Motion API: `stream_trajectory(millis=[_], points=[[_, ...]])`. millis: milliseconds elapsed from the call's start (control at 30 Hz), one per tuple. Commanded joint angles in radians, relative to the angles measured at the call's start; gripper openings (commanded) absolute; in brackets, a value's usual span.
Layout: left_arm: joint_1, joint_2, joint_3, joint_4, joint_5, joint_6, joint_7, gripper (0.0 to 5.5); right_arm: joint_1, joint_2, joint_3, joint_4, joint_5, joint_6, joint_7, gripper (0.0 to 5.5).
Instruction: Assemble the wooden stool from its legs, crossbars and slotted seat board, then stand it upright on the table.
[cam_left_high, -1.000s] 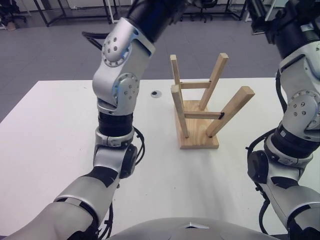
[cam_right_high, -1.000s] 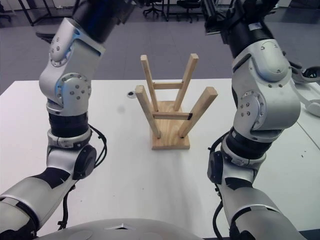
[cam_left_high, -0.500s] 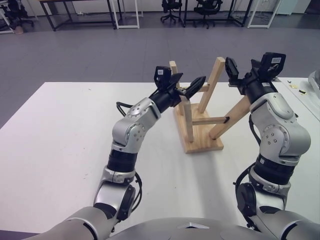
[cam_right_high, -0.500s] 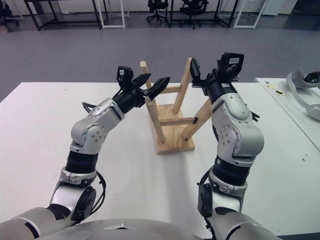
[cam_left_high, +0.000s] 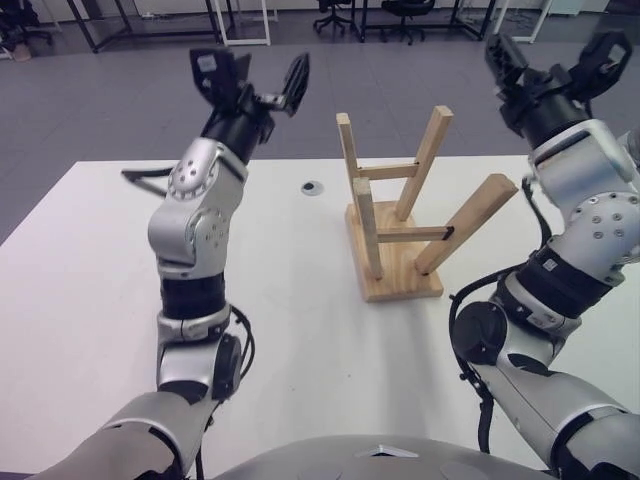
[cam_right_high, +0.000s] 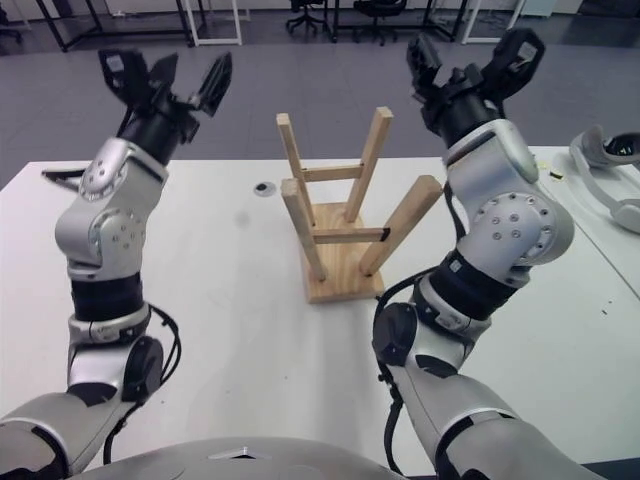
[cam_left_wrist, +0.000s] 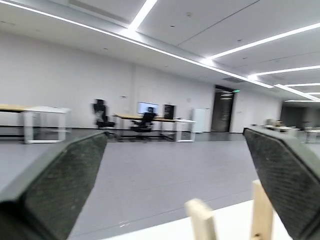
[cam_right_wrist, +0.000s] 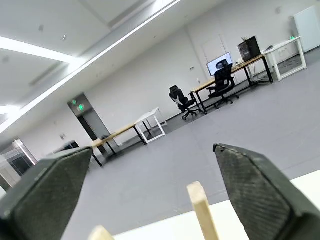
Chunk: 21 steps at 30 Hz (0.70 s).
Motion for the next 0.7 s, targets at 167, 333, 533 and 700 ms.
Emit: stream_trajectory(millis=[167,333,533,700], points=[[0.465,-0.134,-0.129,-0.316,0.117,0.095,0.208,4.95,0.413,-0.222,0.083,0.037,-0.193,-0.141,0.099,4.53],[0.441,-0.132,-0.225,-0.323,0.169,0.094,0.194,4.95,0.537,-0.296,0.191,0.067,-0.272,-0.286,0.221,4.53],[0.344,-0.048,-0.582,-0.324,0.135,0.241,-0.055,4.95,0.719,-0.317,0.569,-0.263,-0.197,-0.174,0.407,4.53],[0.324,-0.033,-0.491,-0.305,0.155,0.256,-0.023,4.95,0.696,-0.322,0.528,-0.232,-0.239,-0.165,0.383,4.53]])
